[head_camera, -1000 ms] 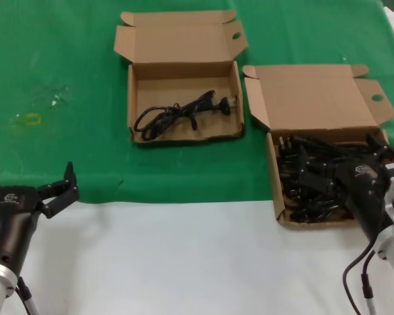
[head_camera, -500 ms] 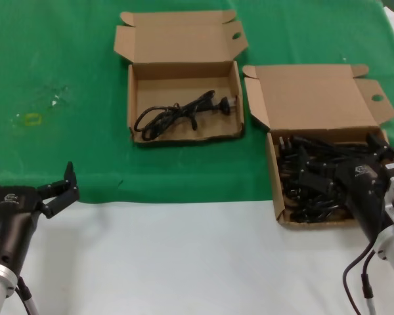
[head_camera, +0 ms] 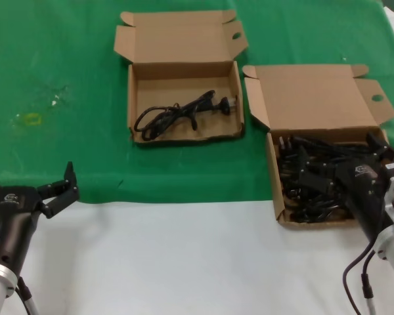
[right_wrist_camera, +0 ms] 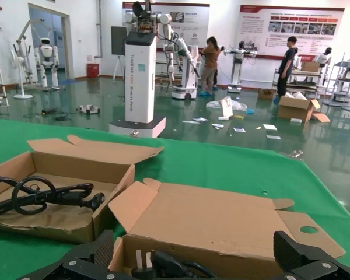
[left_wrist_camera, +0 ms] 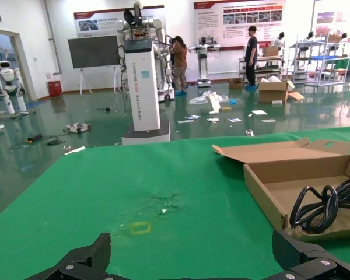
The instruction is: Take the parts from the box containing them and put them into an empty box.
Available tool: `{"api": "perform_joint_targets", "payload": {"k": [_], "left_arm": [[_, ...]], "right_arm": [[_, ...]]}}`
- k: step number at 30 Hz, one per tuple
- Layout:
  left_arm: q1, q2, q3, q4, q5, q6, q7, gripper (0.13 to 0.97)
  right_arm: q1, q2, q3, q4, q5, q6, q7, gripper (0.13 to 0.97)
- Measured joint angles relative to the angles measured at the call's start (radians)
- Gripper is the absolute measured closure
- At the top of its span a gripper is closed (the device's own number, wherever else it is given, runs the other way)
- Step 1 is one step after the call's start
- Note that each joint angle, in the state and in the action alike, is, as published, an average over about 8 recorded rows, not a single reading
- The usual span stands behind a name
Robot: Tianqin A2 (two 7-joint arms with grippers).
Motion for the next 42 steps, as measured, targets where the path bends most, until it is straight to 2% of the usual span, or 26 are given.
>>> {"api": "perform_joint_targets", "payload": {"k": [42], "left_arm": [[0.000,0.000,0.000,0.000,0.000,0.000,0.000,0.132]], "right_arm": [[0.000,0.000,0.000,0.000,0.000,0.000,0.000,0.129]]}}
